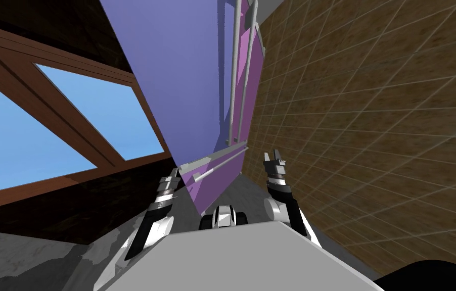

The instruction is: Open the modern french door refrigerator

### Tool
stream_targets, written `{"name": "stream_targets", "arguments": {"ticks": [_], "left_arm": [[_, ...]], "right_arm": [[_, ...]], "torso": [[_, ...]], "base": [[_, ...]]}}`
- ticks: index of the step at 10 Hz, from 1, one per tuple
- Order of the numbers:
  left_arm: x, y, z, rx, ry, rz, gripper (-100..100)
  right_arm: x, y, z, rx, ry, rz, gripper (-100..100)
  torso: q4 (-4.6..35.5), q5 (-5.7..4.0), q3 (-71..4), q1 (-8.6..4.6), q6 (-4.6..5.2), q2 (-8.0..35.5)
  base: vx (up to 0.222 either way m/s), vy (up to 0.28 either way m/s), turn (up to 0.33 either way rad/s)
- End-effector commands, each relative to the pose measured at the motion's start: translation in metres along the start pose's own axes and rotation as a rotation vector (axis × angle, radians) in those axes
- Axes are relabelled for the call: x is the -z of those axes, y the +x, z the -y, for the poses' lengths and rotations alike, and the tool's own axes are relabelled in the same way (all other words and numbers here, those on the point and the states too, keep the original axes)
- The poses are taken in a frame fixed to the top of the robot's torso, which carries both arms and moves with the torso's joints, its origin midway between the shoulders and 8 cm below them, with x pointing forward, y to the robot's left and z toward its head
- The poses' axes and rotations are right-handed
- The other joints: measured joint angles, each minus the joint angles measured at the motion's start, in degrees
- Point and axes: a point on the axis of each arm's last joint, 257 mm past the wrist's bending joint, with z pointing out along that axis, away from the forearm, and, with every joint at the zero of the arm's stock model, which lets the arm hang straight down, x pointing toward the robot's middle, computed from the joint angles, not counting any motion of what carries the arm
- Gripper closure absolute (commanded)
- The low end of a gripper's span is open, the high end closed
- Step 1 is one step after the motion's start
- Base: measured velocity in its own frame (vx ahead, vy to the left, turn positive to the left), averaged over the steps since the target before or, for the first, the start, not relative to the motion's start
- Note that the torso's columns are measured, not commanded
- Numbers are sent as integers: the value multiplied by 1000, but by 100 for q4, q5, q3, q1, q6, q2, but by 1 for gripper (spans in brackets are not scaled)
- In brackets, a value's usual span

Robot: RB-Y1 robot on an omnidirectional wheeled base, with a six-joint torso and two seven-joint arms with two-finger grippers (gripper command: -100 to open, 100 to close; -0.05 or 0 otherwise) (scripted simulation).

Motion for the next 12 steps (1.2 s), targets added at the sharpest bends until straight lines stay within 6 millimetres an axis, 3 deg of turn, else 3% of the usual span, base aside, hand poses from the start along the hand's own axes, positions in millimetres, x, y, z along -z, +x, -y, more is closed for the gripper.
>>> {"name": "stream_targets", "arguments": {"ticks": [1, 12], "left_arm": [[10, -12, -24, 11, -58, 25, -100], [38, -50, -69, 47, -151, 136, -100]], "right_arm": [[0, 0, 0, 0, 0, 0, 0], [0, 0, 0, 0, 0, 0, 0]], "torso": [[-7, 7, -6, 6, 8, -11], [-39, 74, -6, 92, 12, -29]], "base": [[34, -127, 91], [24, -70, 44]]}}
